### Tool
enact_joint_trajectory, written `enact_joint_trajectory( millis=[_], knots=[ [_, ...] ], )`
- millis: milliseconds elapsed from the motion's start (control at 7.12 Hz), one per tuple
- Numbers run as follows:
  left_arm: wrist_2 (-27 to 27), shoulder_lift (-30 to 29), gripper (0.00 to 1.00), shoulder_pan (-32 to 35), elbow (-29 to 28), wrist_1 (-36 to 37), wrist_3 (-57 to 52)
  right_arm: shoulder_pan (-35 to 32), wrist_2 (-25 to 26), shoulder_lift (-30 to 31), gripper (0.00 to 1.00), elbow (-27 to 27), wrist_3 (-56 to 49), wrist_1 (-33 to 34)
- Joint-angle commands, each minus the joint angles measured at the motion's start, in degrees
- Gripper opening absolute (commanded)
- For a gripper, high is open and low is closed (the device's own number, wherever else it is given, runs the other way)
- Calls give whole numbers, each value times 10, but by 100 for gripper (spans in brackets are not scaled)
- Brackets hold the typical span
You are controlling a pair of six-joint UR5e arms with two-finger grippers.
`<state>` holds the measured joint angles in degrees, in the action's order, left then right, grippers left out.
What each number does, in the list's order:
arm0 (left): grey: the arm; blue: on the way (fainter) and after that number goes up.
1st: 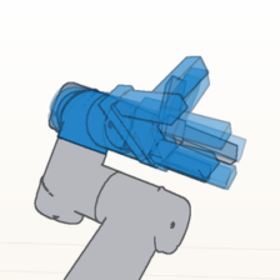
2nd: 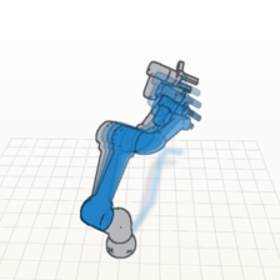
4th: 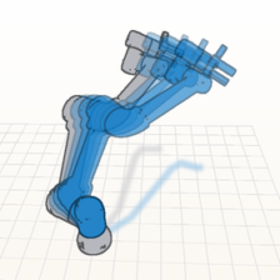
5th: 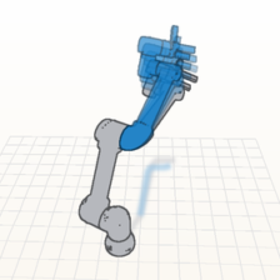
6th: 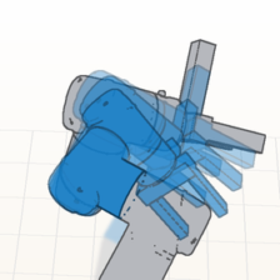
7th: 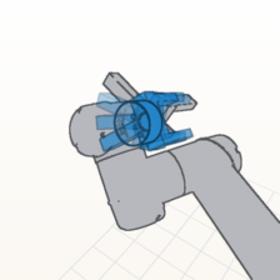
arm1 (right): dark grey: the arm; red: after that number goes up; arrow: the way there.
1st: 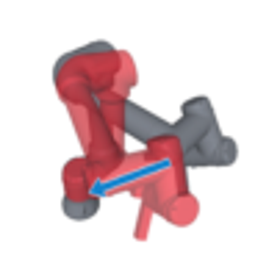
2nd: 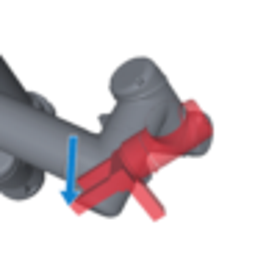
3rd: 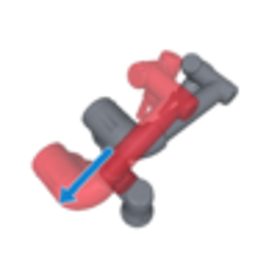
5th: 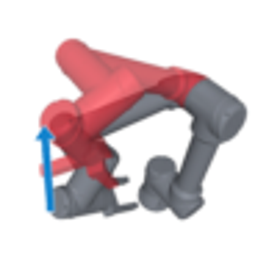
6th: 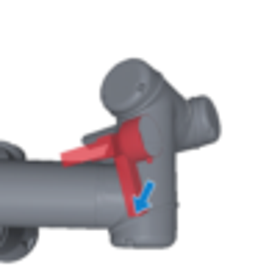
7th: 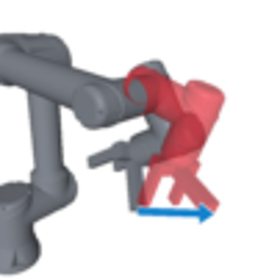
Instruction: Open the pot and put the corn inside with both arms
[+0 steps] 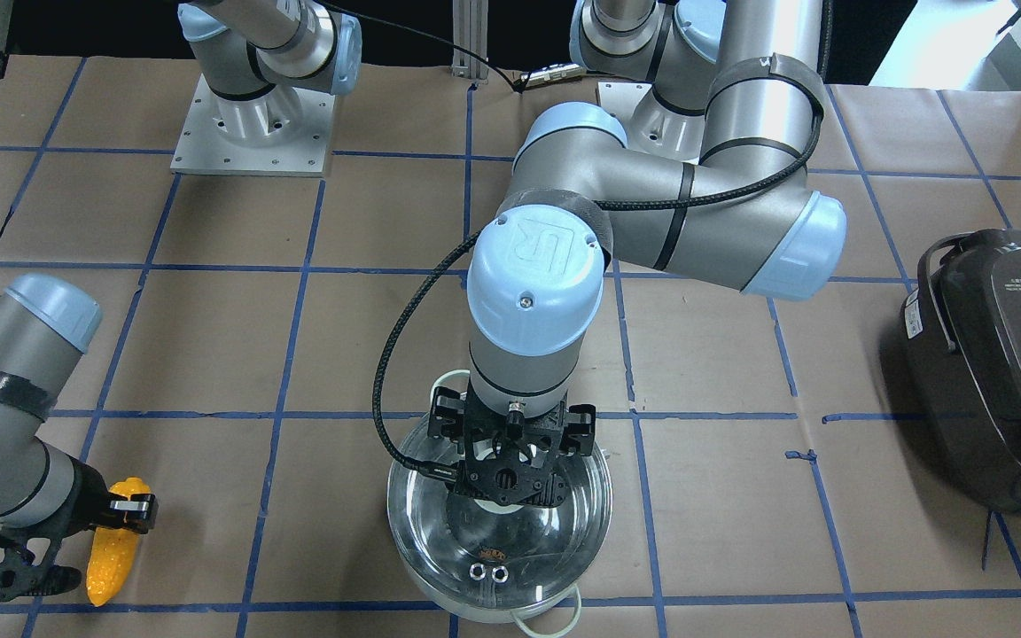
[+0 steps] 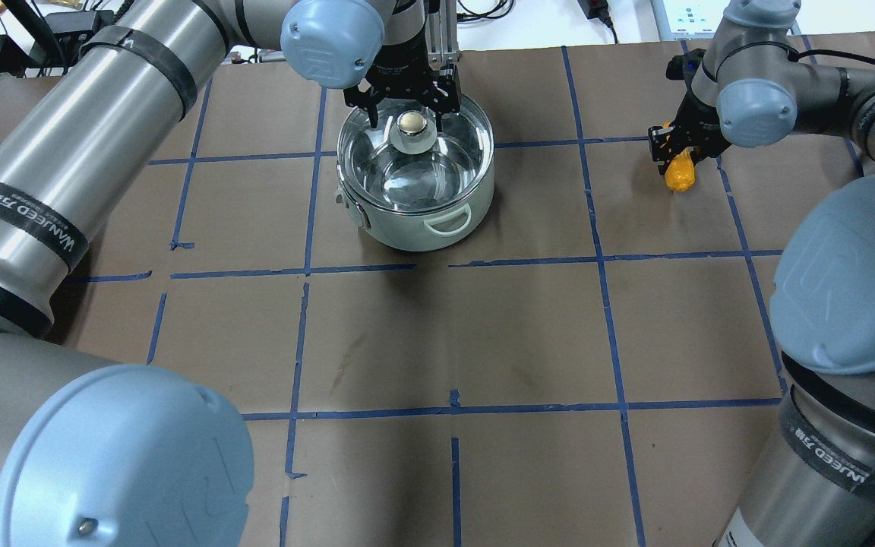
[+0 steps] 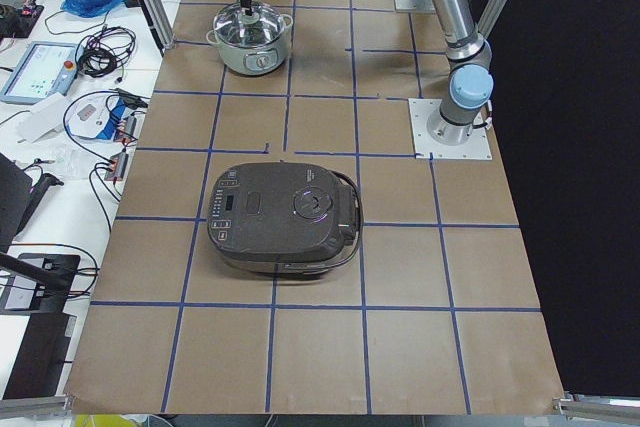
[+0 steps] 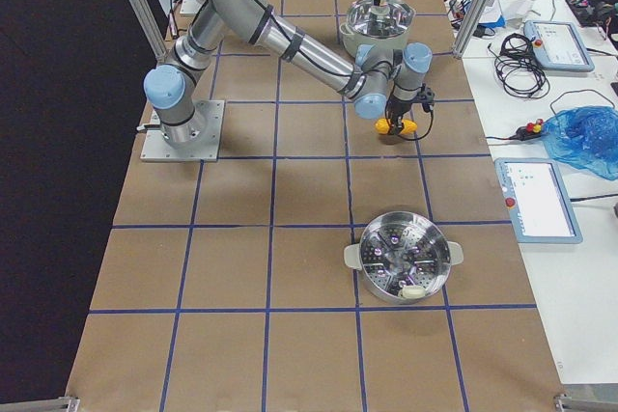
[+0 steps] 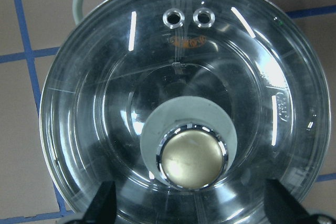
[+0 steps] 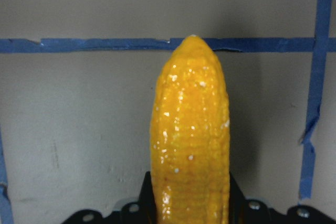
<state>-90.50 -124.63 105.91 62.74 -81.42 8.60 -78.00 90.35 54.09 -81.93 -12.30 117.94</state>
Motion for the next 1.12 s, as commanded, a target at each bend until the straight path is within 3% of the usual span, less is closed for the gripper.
enact_joint_trajectory(
  millis=[0, 421, 702, 842, 982],
  knots=[
    [1, -7, 100, 0, -1, 7, 2, 0, -1, 95, 9, 24, 1, -127],
    [-1, -10, 100, 0, -1, 11, 3, -14, -3, 273, 9, 22, 8, -289],
    [0, -13, 100, 0, -1, 17, 3, -27, 1, 276, 9, 4, 11, -290],
    [-1, -14, 95, 0, -1, 19, 3, -29, 0, 275, 9, 4, 10, -290],
    [-1, -17, 62, 0, -1, 21, 2, -29, -1, 275, 10, 3, 6, -291]
  ],
)
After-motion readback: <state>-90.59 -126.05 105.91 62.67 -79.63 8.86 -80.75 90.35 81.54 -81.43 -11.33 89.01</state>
